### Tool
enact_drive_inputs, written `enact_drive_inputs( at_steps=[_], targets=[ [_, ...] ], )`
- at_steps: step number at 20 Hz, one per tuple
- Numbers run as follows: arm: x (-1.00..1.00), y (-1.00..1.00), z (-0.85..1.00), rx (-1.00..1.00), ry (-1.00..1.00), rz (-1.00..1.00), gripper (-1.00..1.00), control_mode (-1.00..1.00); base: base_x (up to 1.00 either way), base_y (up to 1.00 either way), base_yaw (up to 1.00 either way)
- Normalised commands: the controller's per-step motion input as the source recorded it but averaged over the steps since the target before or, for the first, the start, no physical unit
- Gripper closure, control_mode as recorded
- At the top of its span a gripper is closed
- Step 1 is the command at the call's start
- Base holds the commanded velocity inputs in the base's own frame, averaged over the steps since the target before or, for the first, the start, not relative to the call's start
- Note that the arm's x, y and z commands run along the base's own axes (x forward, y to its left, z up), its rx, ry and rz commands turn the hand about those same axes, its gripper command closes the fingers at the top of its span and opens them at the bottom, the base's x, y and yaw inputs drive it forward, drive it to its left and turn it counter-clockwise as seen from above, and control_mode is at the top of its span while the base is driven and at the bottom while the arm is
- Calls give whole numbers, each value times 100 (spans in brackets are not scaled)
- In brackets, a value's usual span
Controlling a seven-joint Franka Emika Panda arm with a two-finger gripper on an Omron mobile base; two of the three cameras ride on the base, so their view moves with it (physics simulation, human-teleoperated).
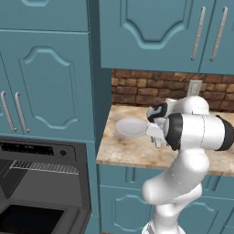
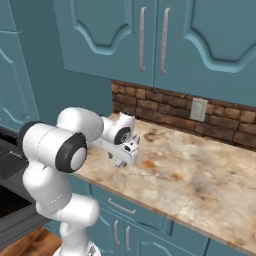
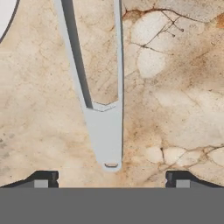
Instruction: Pick up the tongs from the counter and place them near the plate next to the oven.
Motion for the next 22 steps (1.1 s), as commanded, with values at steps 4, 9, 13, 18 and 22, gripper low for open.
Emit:
enact_drive_inputs(
  at_steps=[4,9,13,18,22],
  targets=[
    [-100,13,24,0,-11,0,-100,-100,0,0,0],
    [-100,11,40,0,-10,0,-100,-100,0,0,0],
    [-100,1,75,0,-9,0,-100,-100,0,0,0],
    [-100,1,98,0,-2,0,-100,-100,0,0,0],
    [-95,7,100,-2,0,0,-100,-100,0,0,0]
  ],
)
